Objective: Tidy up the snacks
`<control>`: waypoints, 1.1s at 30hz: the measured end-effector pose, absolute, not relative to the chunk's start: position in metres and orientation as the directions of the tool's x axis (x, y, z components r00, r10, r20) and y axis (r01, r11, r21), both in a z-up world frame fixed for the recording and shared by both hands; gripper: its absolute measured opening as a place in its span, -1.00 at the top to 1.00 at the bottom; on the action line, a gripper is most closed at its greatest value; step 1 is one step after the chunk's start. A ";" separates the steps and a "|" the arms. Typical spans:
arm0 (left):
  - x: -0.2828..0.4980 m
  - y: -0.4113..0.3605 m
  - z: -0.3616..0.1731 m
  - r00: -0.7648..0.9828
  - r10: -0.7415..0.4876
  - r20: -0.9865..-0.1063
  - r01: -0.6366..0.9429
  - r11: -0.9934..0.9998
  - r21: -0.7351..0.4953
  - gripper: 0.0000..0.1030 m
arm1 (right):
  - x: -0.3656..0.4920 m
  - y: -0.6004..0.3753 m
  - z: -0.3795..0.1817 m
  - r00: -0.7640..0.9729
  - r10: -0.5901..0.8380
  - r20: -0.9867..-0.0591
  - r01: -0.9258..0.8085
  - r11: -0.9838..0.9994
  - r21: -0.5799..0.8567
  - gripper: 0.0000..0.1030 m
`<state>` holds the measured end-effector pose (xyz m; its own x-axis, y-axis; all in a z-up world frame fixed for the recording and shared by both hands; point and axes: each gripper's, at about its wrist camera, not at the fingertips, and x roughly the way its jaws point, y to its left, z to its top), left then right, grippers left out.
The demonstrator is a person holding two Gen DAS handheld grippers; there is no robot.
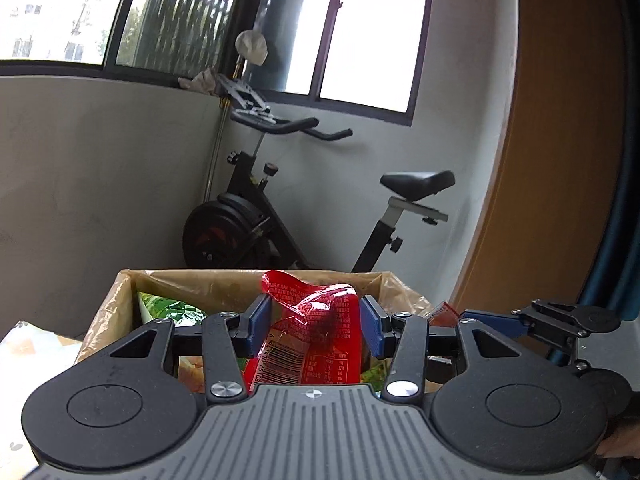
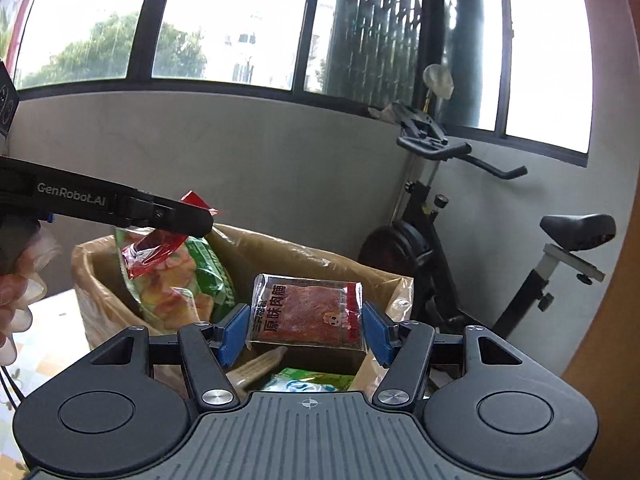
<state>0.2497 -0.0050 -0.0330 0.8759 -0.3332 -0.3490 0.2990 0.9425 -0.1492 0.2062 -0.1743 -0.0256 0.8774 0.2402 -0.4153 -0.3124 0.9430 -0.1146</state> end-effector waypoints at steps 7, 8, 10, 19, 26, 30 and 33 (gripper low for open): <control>0.276 0.001 -0.046 0.854 -0.303 -0.422 0.271 0.953 -0.135 0.01 | 0.227 -0.167 -0.041 0.843 0.230 -0.486 -0.307 0.948 -0.084 -0.12; 0.278 0.001 -0.047 0.852 -0.300 -0.429 0.269 0.954 -0.133 0.00 | 0.228 -0.166 -0.042 0.839 0.234 -0.491 -0.309 0.948 -0.078 -0.12; 0.281 0.002 -0.049 0.851 -0.284 -0.442 0.254 0.959 -0.128 0.00 | 0.230 -0.166 -0.045 0.834 0.235 -0.499 -0.307 0.949 -0.067 -0.13; 0.270 0.014 -0.036 0.868 -0.200 -0.454 0.182 0.980 -0.085 -0.71 | 0.231 -0.156 -0.044 0.837 0.210 -0.504 -0.277 0.959 -0.060 -0.43; 0.243 0.018 -0.013 0.897 -0.148 -0.417 0.148 0.988 -0.033 -0.87 | 0.208 -0.148 -0.019 0.861 0.184 -0.474 -0.218 0.976 -0.017 -0.87; 0.223 0.022 0.001 0.903 -0.143 -0.405 0.134 0.990 -0.051 -0.89 | 0.185 -0.143 -0.004 0.873 0.180 -0.454 -0.193 0.981 0.020 -0.99; 0.207 0.025 0.010 0.906 -0.139 -0.400 0.125 0.990 -0.060 -0.89 | 0.165 -0.140 0.010 0.883 0.161 -0.442 -0.159 0.986 0.041 -0.99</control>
